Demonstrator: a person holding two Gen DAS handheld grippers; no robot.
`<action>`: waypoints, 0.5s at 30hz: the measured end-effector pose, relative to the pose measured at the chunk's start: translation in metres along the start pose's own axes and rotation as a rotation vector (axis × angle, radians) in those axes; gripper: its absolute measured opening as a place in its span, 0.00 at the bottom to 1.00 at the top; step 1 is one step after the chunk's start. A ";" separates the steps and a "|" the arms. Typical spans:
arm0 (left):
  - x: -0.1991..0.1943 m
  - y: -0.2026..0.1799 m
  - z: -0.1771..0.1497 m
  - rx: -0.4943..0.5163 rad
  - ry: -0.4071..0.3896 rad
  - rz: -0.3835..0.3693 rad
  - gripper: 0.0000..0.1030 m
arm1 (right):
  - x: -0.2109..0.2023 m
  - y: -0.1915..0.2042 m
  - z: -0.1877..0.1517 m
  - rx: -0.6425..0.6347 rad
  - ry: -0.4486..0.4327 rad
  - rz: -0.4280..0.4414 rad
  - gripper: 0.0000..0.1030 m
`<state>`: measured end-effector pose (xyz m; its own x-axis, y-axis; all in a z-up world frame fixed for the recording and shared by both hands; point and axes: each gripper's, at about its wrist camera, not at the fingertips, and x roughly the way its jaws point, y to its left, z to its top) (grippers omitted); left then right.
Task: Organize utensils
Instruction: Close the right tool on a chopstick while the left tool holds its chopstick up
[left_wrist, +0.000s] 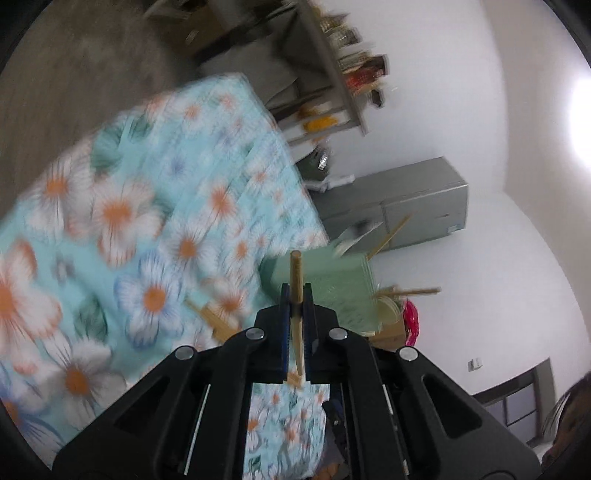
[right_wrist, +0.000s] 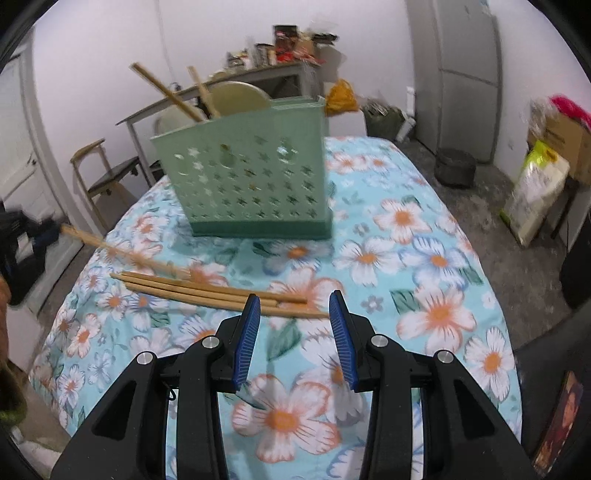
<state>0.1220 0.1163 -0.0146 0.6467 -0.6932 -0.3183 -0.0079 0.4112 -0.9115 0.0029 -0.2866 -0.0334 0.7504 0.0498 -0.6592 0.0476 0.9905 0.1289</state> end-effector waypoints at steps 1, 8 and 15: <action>-0.006 -0.006 0.005 0.029 -0.030 -0.002 0.04 | 0.000 0.007 0.001 -0.029 -0.007 0.002 0.37; -0.033 -0.031 0.026 0.153 -0.170 0.025 0.04 | 0.014 0.078 0.002 -0.342 -0.022 0.027 0.37; -0.040 -0.031 0.035 0.178 -0.208 0.049 0.04 | 0.044 0.149 -0.010 -0.672 -0.018 0.003 0.31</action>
<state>0.1230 0.1523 0.0359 0.7916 -0.5409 -0.2842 0.0787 0.5515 -0.8304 0.0364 -0.1357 -0.0508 0.7612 0.0560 -0.6461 -0.3707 0.8550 -0.3626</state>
